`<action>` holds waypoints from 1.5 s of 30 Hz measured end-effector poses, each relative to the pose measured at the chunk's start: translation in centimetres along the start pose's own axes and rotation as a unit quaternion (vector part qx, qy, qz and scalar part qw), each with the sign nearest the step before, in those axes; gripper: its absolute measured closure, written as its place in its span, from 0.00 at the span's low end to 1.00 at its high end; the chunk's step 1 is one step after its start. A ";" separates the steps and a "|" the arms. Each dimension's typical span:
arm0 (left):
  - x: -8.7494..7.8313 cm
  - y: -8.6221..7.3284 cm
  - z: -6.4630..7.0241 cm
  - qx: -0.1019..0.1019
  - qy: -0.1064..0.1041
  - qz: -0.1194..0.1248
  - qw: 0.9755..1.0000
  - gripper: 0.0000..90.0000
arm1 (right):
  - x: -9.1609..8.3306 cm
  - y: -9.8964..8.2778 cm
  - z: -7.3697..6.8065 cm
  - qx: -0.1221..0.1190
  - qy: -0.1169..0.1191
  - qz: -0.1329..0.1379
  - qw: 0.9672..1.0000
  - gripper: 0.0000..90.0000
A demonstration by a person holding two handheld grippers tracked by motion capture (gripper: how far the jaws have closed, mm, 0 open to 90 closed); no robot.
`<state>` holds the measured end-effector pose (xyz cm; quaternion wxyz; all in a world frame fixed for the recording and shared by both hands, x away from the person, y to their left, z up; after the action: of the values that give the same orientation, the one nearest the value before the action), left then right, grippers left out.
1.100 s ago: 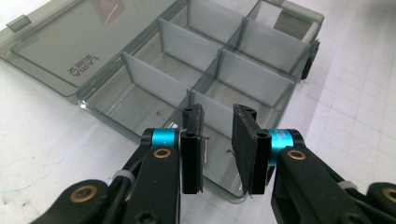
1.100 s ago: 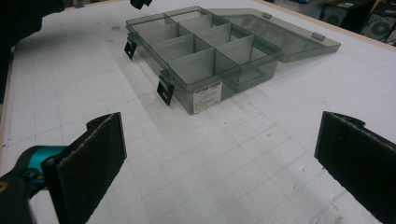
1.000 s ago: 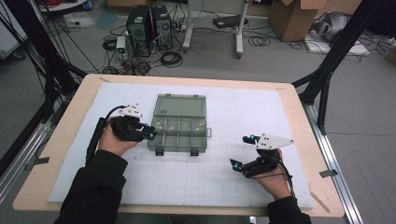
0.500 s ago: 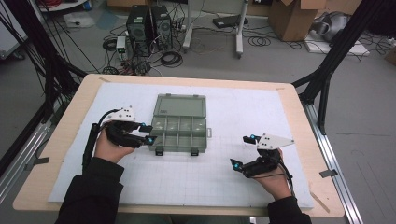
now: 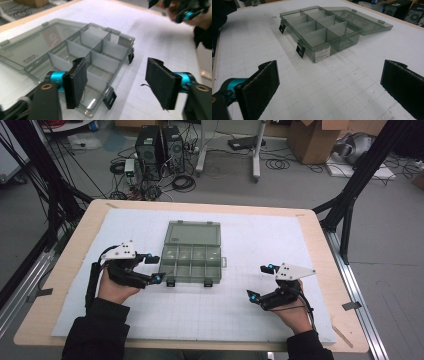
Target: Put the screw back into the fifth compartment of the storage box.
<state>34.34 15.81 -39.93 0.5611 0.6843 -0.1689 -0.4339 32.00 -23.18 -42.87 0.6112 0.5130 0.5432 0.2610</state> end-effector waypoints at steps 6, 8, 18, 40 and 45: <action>-0.5 -0.9 0.4 -0.003 -0.003 0.008 1.000 0.27 | 0.0 0.0 0.0 0.000 0.001 -0.001 1.000 0.01; -0.6 -1.1 0.4 0.002 0.000 0.006 1.000 0.25 | 0.1 0.0 0.0 0.000 0.001 -0.002 1.000 0.01; -1.6 -1.6 0.4 0.001 -0.011 0.032 0.999 0.18 | 0.0 0.1 -0.1 -0.001 0.006 0.004 1.000 0.01; -2.1 -2.4 0.6 0.011 -0.005 0.036 0.999 0.07 | -0.4 0.4 -0.3 -0.005 0.014 0.023 1.000 0.01; -2.3 -2.7 0.4 0.012 0.000 0.031 0.999 0.07 | -0.4 0.5 -0.4 -0.007 0.013 0.025 1.000 0.01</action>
<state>32.03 18.01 -41.48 0.5656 0.6857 -0.1952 -0.4145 31.65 -23.22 -42.22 0.6011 0.5187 0.5364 0.2862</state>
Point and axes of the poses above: each handheld gripper's, and its own axes: x roughly forward along the jaws, y roughly out of its top, z roughly to its right, the point moved 5 cm from there along x, roughly forward along the jaws, and after that the axes turned 14 degrees about y, right-handed, at the moved point
